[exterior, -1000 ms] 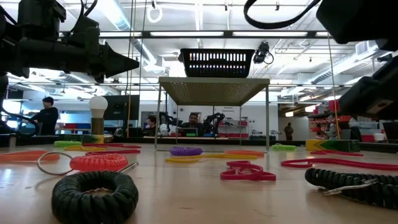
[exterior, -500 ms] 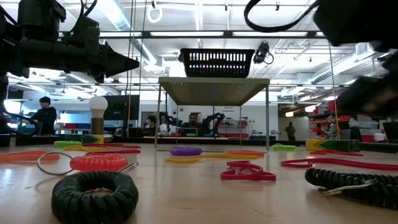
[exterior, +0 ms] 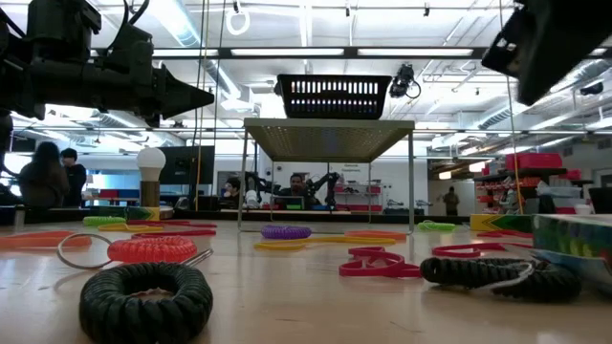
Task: Pick & Place Office Desk Supplies
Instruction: Put the yellow crayon box into the middle black bin on the shelf
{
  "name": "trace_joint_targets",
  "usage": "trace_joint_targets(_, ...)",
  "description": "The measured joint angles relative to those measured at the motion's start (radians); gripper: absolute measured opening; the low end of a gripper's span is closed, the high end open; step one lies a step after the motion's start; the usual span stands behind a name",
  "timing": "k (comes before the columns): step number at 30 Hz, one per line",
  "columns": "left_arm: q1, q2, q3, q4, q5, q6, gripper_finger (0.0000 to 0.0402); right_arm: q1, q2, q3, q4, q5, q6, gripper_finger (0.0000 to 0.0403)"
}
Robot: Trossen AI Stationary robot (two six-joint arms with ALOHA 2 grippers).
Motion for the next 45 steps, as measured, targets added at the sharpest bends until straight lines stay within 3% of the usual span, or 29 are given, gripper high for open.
trace_joint_targets(4,0.0,0.0,0.0,0.0,0.0,0.0,0.0023,-0.02,-0.016,-0.094,0.085,-0.057,0.167,0.001)
trace_joint_targets(7,0.0,0.0,0.0,0.001,0.0,0.0,0.0023,-0.054,0.004,-0.122,0.151,-0.158,0.222,0.0047)
trace_joint_targets(13,0.0,0.0,0.0,0.001,0.0,0.0,0.0023,-0.121,0.082,-0.117,0.223,-0.32,0.163,0.0152)
trace_joint_targets(18,0.0,0.0,0.0,0.002,0.0,0.0,0.0022,-0.135,0.173,-0.117,0.262,-0.399,0.068,0.0183)
trace_joint_targets(22,0.0,0.0,0.0,0.001,0.0,0.0,0.0023,-0.136,0.223,-0.117,0.322,-0.44,0.039,0.0156)
trace_joint_targets(31,0.0,0.0,0.0,0.0,0.0,0.0,0.0023,-0.135,0.215,-0.116,0.358,-0.433,0.017,0.001)
trace_joint_targets(40,0.0,0.0,0.0,0.0,0.0,0.0,0.0023,-0.135,0.077,-0.116,0.328,-0.22,-0.062,0.0003)
trace_joint_targets(45,0.0,0.0,0.0,0.0,0.0,0.0,0.0022,-0.125,0.001,-0.116,0.329,-0.027,-0.122,0.0002)
